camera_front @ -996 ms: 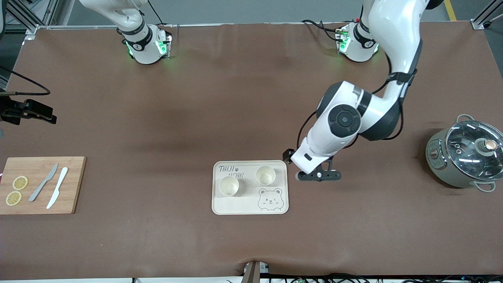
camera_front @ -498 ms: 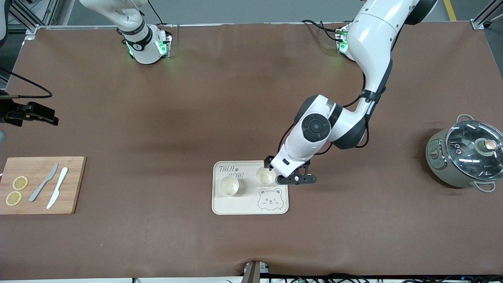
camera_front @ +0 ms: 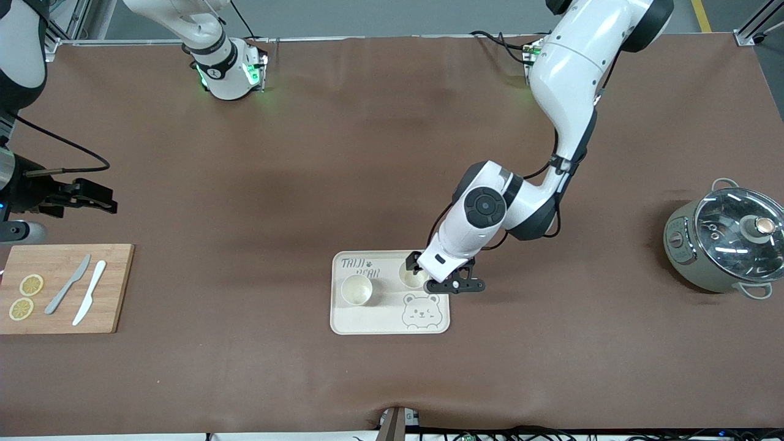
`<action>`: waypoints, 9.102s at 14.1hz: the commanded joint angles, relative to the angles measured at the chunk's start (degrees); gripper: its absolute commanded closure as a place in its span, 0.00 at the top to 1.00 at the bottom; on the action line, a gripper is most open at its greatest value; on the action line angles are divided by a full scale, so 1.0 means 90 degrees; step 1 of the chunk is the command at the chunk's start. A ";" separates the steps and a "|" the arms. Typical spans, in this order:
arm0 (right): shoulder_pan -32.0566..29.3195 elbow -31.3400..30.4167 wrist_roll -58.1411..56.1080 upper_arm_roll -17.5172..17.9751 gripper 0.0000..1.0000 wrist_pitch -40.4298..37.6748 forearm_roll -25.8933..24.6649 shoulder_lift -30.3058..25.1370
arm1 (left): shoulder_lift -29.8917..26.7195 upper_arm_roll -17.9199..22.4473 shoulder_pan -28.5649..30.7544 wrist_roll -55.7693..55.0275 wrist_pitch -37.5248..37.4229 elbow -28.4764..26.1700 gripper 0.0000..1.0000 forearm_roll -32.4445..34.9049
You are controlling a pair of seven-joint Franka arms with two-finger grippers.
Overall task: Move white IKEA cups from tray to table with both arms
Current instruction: 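Move the left gripper to a cup while the right gripper approaches the tray, then grasp a white cup with the left gripper while the right gripper descends, then lift one cup with the left gripper while the right gripper grasps the other, then lower the cup onto the table beside the pot and open the left gripper, then carry the cup toward the cutting board with the right gripper while the left gripper rises, then lower the cup onto the table near the cutting board and open the right gripper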
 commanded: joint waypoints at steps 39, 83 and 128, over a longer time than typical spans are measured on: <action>0.2966 -0.0011 0.3785 -0.0022 1.00 0.5454 0.0581 0.3887 | -0.1922 0.0127 0.0867 0.0647 -0.3035 -0.0719 0.00 0.0474; 0.3104 0.0126 0.3628 0.0036 0.00 0.4751 0.0630 0.3839 | -0.4444 -0.0342 0.3075 0.2836 -0.0873 -0.4925 1.00 -0.0141; -0.0500 -0.0490 -0.2456 -0.0003 0.00 0.3882 0.0678 0.3409 | -0.4513 0.0859 0.2577 0.3461 -0.5868 0.0049 1.00 -0.0356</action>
